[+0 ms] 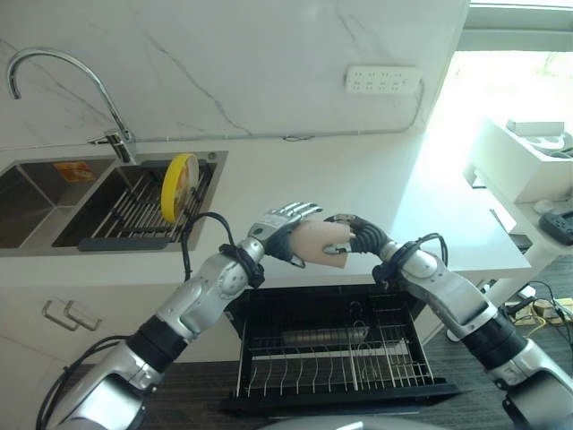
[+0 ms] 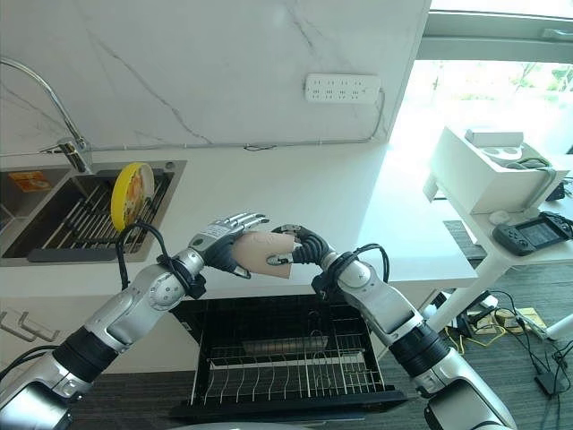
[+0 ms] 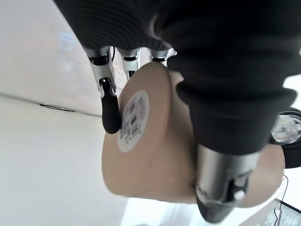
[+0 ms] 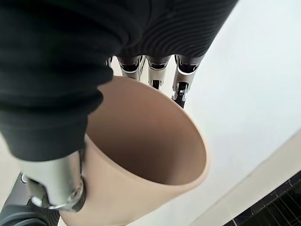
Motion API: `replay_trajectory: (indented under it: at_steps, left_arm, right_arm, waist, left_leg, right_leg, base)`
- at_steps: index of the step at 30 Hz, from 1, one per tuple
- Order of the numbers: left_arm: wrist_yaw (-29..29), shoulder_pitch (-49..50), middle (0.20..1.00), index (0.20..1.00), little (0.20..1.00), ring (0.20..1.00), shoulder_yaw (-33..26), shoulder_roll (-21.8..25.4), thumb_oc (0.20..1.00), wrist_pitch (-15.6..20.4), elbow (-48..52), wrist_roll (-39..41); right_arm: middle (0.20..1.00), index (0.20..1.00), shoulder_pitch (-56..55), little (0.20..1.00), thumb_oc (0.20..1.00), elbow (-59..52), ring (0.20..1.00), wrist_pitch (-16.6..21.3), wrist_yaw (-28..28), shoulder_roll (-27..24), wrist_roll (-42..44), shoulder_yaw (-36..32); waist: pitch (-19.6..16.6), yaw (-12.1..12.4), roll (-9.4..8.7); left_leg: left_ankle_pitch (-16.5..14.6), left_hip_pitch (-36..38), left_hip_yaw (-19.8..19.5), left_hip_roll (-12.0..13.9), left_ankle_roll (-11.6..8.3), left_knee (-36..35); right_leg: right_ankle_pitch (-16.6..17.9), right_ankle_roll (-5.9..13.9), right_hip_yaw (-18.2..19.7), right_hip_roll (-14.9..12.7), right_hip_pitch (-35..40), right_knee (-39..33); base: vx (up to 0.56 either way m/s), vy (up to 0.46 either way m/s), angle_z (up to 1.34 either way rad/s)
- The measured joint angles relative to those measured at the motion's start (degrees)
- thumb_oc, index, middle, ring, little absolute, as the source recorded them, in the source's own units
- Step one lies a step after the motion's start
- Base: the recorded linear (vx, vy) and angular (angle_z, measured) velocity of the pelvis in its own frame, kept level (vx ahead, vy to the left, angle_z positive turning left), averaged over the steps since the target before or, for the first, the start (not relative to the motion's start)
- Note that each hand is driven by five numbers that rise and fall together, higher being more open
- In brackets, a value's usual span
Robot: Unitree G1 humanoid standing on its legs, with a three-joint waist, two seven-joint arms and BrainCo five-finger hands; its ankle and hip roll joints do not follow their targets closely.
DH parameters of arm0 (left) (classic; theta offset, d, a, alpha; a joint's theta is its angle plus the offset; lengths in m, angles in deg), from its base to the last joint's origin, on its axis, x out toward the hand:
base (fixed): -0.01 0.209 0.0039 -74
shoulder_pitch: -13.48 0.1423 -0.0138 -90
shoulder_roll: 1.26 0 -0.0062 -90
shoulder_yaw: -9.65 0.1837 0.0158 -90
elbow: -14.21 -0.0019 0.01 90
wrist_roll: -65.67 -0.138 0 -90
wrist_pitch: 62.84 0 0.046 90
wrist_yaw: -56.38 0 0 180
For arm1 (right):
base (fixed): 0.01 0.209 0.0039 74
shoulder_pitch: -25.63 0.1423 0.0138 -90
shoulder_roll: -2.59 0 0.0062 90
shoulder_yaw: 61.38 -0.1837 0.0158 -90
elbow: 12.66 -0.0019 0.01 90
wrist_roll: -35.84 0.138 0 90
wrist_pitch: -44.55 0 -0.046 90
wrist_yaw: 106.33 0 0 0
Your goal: Place the dishes in the dishwasher.
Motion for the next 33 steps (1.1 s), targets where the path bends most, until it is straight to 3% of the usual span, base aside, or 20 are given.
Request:
replay_trajectory:
  at_steps: [14,19,24,33]
  left_arm:
    - [-1.7,0.1,1.0,1.0,1.0,1.0,0.0,-0.5,1.0,-1.2,0.0,-0.1]
    - [-4.1,0.5,1.0,1.0,1.0,1.0,-0.6,-1.2,1.0,-1.8,0.0,0.0]
    - [-6.3,6.7,1.0,1.0,1.0,1.0,-6.4,-2.1,1.0,-4.4,-1.4,-0.1]
    - [-8.9,9.8,1.0,1.0,1.0,1.0,-9.6,-2.1,1.0,-5.7,-3.2,0.0]
  right_arm:
    - [0.2,0.2,0.0,0.2,0.2,0.0,0.2,0.0,-0.6,0.1,0.0,-0.2]
    - [0.2,0.2,-0.6,0.2,0.2,0.0,0.2,2.0,-2.5,0.0,1.0,-0.9]
    - [0.2,0.2,-9.0,0.2,0.2,-0.9,0.2,4.6,-3.9,-0.5,3.5,-9.7]
    - [0.2,0.2,-14.8,0.2,0.2,-0.9,0.2,8.8,-4.5,-0.9,4.6,-14.9]
  waist:
    - [0.0,0.0,0.0]
    - [0.0,0.0,0.0]
    - [0.0,-0.4,0.03]
    - [0.2,-1.6,0.05]
  left_leg:
    - [0.0,0.0,-0.1,0.0,0.01,0.0]
    - [0.0,0.1,-0.1,0.0,0.01,0.0]
    - [0.0,0.1,0.0,0.0,0.02,0.0]
    - [0.0,0.1,0.3,0.0,0.04,-0.3]
  right_leg:
    - [0.0,0.0,-0.1,0.0,0.3,0.0]
    - [0.0,0.0,-0.1,0.0,0.3,0.0]
    - [0.0,0.01,0.0,0.0,0.1,0.0]
    - [0.0,0.03,0.2,0.0,-0.1,0.0]
  base:
    - [0.0,0.0,0.0]
    - [0.0,0.0,0.0]
    - [0.0,0.0,0.0]
    - [0.0,0.0,0.0]
